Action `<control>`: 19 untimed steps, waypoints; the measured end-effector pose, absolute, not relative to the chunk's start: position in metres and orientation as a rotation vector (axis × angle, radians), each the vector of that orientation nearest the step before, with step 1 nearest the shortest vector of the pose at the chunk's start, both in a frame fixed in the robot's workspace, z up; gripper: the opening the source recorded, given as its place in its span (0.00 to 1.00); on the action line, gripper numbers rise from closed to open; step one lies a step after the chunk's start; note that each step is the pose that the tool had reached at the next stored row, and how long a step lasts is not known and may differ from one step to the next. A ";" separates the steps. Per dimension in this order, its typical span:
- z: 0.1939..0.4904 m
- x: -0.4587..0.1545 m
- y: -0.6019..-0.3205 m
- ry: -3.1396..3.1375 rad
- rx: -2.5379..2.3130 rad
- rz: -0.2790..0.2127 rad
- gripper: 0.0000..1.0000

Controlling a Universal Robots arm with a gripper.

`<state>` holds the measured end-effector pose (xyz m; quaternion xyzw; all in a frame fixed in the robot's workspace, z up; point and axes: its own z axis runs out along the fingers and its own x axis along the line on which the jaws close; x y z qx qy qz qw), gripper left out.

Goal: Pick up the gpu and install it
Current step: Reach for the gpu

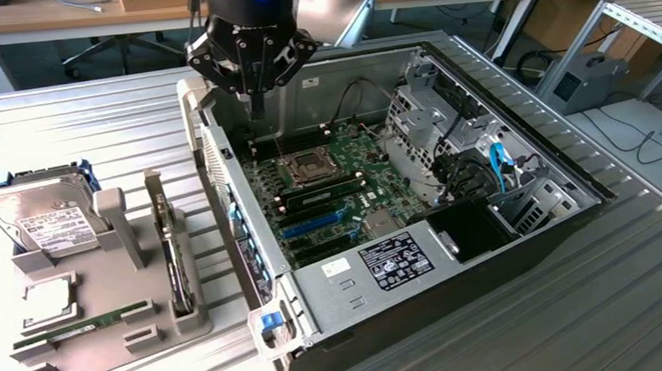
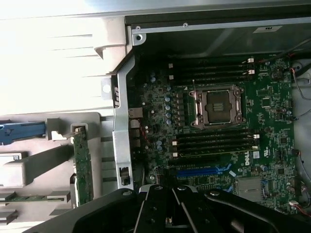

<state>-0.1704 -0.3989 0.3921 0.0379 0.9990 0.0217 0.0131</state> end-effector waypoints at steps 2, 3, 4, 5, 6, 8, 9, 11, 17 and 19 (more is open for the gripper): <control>0.392 -0.171 -0.399 3.112 0.118 0.068 0.11; 0.392 -0.171 -0.399 3.113 0.118 0.068 0.11; 0.392 -0.172 -0.399 3.113 0.118 0.068 0.11; 0.392 -0.172 -0.399 3.113 0.118 0.068 0.11; 0.392 -0.172 -0.399 3.113 0.118 0.068 0.11; 0.392 -0.173 -0.399 3.112 0.118 0.068 0.11; 0.392 -0.173 -0.399 3.112 0.118 0.068 0.11; 0.392 -0.173 -0.399 3.112 0.118 0.068 0.11; 0.392 -0.175 -0.399 3.113 0.118 0.068 0.11; 0.392 -0.176 -0.399 3.113 0.118 0.068 0.11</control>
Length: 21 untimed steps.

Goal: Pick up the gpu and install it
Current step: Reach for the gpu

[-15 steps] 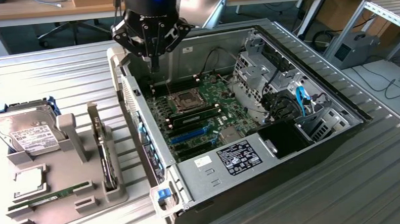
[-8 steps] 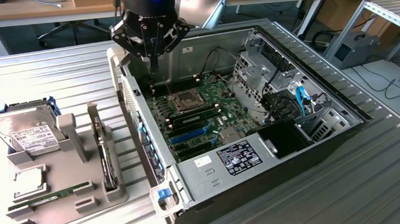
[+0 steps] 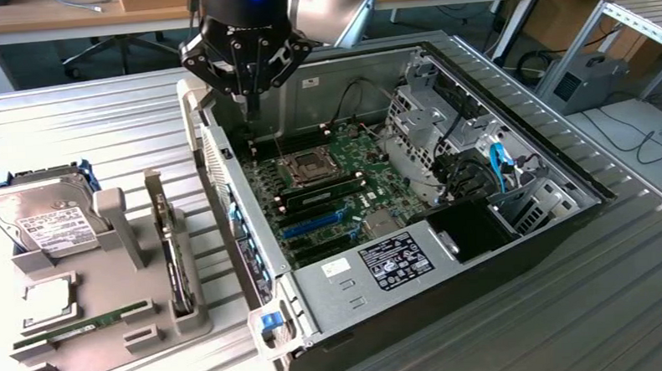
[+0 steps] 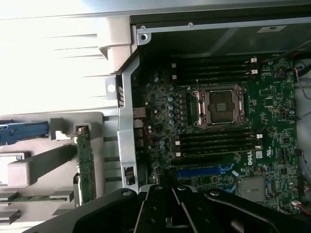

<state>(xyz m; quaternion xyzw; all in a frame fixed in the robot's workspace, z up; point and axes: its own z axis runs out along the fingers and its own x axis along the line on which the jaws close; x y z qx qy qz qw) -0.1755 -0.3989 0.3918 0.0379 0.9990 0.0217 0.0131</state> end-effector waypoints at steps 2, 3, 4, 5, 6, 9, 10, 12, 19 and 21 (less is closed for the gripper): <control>0.392 -0.176 -0.399 3.112 0.118 0.068 0.11; 0.392 -0.176 -0.399 3.113 0.118 0.068 0.11; 0.392 -0.177 -0.399 3.113 0.118 0.068 0.11; 0.392 -0.177 -0.399 3.112 0.118 0.068 0.11; 0.392 -0.177 -0.399 3.112 0.118 0.068 0.11; 0.392 -0.178 -0.399 3.112 0.118 0.068 0.11; 0.392 -0.179 -0.399 3.112 0.118 0.068 0.11; 0.392 -0.179 -0.399 3.112 0.118 0.068 0.11; 0.392 -0.181 -0.399 3.112 0.118 0.068 0.11; 0.392 -0.181 -0.399 3.113 0.118 0.068 0.11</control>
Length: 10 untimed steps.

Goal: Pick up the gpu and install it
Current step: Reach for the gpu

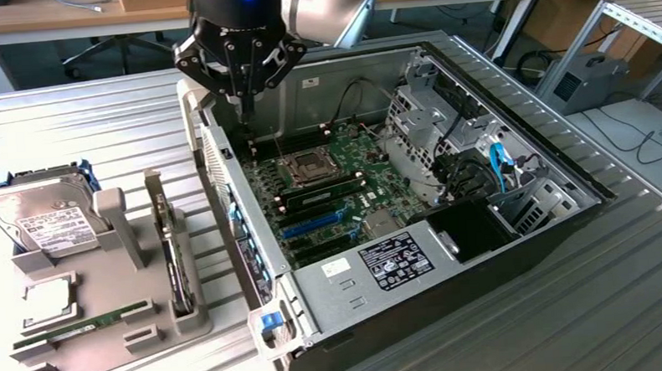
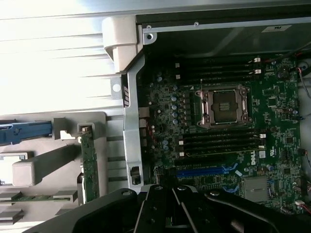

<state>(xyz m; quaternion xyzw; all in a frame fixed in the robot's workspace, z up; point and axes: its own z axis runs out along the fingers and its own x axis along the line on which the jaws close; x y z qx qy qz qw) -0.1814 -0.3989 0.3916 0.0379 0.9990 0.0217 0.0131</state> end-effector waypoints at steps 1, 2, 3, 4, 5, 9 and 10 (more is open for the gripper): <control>0.392 -0.182 -0.399 3.112 0.118 0.068 0.11; 0.392 -0.182 -0.399 3.112 0.118 0.068 0.11; 0.391 -0.182 -0.399 3.112 0.118 0.068 0.11; 0.391 -0.183 -0.399 3.112 0.118 0.068 0.11; 0.391 -0.183 -0.399 3.113 0.118 0.068 0.11; 0.391 -0.185 -0.399 3.112 0.118 0.068 0.11; 0.391 -0.185 -0.399 3.112 0.118 0.068 0.11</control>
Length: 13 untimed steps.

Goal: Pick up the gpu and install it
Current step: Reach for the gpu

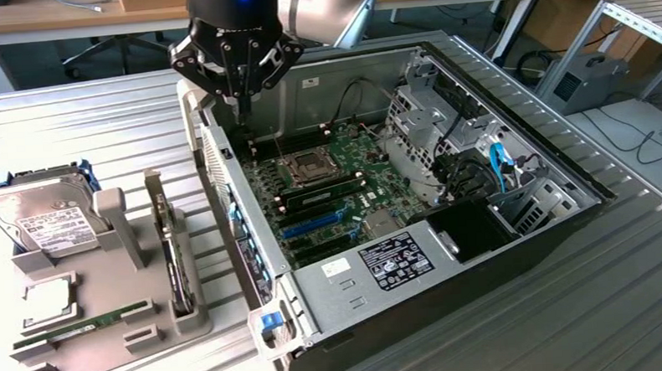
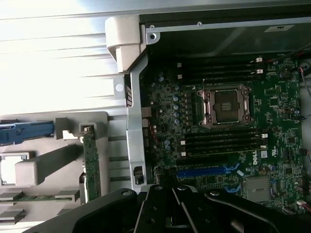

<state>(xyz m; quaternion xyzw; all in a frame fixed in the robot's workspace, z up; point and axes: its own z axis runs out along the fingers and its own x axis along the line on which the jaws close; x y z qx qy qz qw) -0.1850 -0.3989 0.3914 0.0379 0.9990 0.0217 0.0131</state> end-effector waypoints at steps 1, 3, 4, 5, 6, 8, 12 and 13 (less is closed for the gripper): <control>0.391 -0.185 -0.399 3.113 0.118 0.068 0.11; 0.391 -0.186 -0.399 3.112 0.118 0.068 0.11; 0.391 -0.186 -0.399 3.112 0.118 0.068 0.11; 0.391 -0.186 -0.399 3.113 0.118 0.068 0.11; 0.391 -0.187 -0.399 3.112 0.118 0.068 0.11; 0.391 -0.187 -0.399 3.112 0.118 0.068 0.11; 0.391 -0.188 -0.399 3.112 0.118 0.068 0.11; 0.391 -0.188 -0.399 3.112 0.118 0.068 0.11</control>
